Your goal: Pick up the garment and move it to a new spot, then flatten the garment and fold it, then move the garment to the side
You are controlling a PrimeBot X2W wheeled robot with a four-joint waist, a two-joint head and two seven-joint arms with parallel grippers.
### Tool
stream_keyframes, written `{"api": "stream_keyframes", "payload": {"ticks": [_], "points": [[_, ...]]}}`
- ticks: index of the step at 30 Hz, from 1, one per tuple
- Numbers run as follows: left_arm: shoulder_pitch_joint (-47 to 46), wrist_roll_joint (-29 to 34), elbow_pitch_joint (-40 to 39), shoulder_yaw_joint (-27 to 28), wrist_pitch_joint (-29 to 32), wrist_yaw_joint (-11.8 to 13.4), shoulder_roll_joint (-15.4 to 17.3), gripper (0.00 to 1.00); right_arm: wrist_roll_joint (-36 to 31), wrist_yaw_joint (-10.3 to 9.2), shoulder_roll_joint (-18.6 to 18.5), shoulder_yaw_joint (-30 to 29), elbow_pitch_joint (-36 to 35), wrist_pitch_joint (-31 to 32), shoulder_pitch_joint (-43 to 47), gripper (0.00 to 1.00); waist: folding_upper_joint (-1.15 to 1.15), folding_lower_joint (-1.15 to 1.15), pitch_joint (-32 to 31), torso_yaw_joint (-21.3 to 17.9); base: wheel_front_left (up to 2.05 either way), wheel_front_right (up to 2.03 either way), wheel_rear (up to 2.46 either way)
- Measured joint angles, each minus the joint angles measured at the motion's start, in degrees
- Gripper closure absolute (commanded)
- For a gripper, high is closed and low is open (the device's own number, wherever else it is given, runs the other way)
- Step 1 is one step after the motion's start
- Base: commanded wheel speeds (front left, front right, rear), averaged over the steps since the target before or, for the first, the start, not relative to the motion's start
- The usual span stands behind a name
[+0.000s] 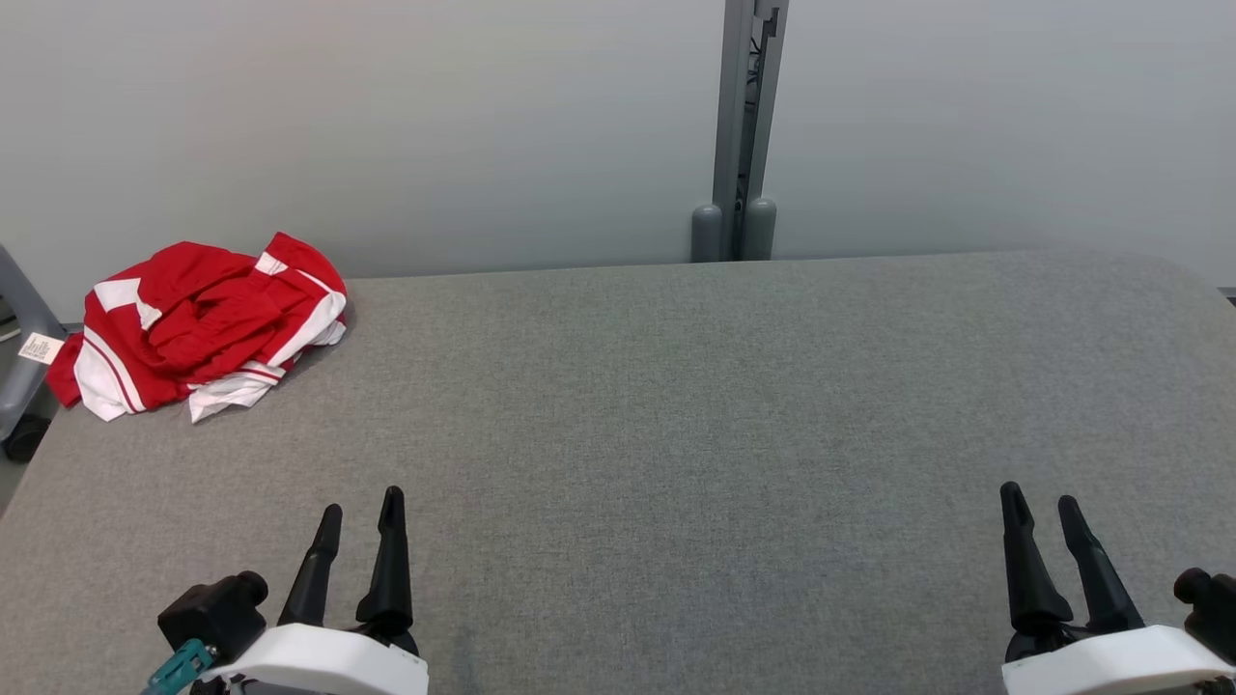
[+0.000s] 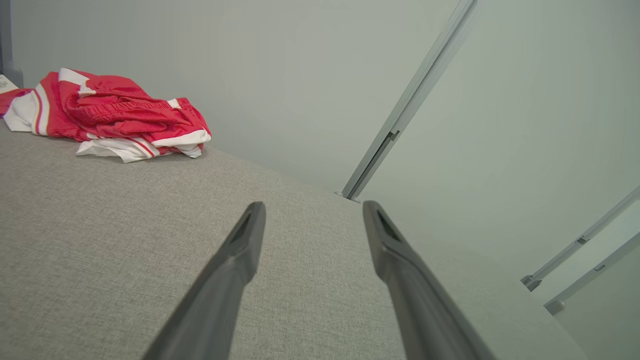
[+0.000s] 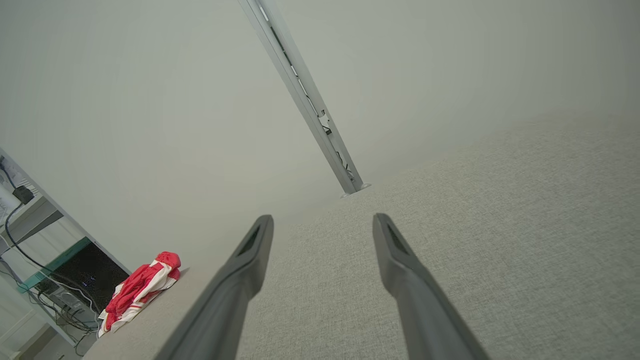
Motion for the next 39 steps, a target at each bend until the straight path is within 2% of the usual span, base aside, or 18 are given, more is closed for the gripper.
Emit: {"api": "stream_keyframes", "payload": {"ticks": [13,39], "points": [[0.16,6.7,1.79,-0.68,-1.96,0.45,0.13,0.0,-8.96,0.05,-0.1,0.51,-0.24,-1.94,0.71,0.0,0.0,0.0,-0.44,0.04,0.0,0.0,0.0],[0.24,15.38,3.47,-1.44,-5.0,1.77,0.25,0.0,-21.17,0.08,-0.3,0.82,-0.42,-4.94,1.35,0.0,0.0,0.0,-1.18,0.17,0.0,0.0,0.0]]}}
